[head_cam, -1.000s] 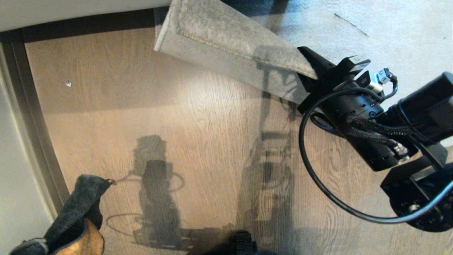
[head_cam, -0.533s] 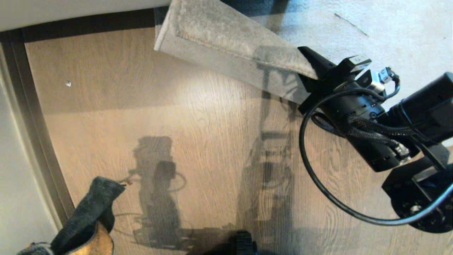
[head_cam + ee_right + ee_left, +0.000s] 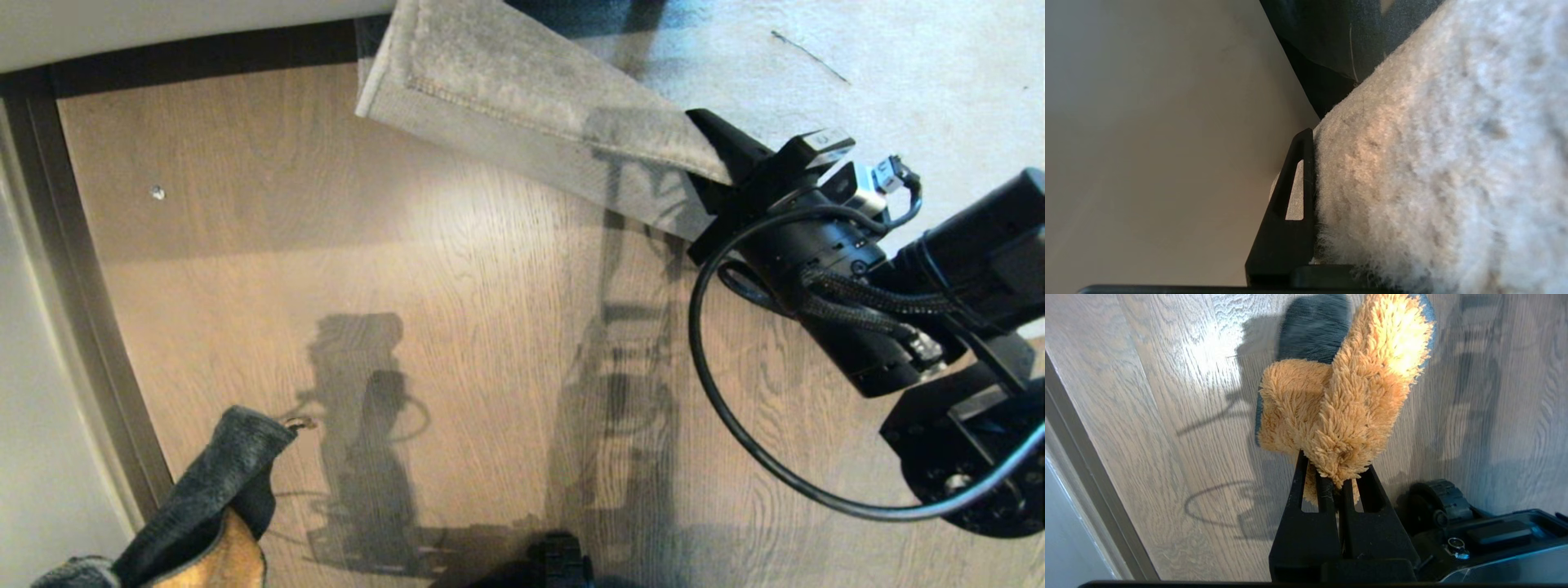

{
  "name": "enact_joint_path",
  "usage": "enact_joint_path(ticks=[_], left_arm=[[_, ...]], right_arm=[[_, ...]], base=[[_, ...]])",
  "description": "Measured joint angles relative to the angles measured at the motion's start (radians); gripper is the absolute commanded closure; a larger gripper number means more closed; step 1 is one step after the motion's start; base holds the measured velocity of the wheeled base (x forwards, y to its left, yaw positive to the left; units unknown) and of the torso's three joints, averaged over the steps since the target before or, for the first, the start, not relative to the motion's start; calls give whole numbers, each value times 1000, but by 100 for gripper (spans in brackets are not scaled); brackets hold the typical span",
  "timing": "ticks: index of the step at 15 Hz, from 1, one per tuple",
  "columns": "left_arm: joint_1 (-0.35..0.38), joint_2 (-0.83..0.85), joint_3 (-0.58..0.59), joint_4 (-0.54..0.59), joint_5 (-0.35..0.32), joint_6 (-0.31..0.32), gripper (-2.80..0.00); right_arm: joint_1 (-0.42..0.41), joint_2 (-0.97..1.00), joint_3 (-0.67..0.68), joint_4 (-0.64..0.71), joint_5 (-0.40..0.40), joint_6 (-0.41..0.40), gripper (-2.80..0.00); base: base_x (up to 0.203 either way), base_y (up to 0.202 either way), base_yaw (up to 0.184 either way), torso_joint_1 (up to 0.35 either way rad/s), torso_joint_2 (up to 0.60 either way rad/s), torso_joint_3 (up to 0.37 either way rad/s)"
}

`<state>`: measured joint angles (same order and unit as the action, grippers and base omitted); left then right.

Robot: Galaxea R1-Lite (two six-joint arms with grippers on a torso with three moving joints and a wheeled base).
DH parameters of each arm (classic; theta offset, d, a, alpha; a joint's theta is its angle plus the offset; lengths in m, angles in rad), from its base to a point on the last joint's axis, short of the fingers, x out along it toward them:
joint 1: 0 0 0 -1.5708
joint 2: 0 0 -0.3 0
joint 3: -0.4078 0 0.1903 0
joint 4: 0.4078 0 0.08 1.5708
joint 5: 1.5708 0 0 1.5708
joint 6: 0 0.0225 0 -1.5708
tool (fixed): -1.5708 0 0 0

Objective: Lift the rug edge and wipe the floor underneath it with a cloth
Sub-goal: Lift up the carpet, then wipe the floor under the carpet with a rag

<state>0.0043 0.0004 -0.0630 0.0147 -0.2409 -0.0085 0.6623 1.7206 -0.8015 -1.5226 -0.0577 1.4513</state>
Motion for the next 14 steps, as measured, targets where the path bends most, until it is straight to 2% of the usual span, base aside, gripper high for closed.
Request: enact_joint_path(ticks=[4,7,9,11,14], left_arm=[[0,0,-2,9,-35,7,0],[0,0,-2,9,-37,4,0],[0,0,-10,49,-50,2,0],[0,18,-45,119,-84,1,0],[0,119,-110,96,-104,1,0]], right_arm=[[-1,10,1,0,0,2,0],[-1,23,-3,0,1,1,0],[-1,27,-3,0,1,0,0],[-4,30,-1,0,0,-1,0],[-13,29,-8,1,-1,0,0]], base=[[0,0,0,0,0,0],[0,0,0,0,0,0],[0,0,0,0,0,0],[0,0,0,0,0,0],[0,0,0,0,0,0]])
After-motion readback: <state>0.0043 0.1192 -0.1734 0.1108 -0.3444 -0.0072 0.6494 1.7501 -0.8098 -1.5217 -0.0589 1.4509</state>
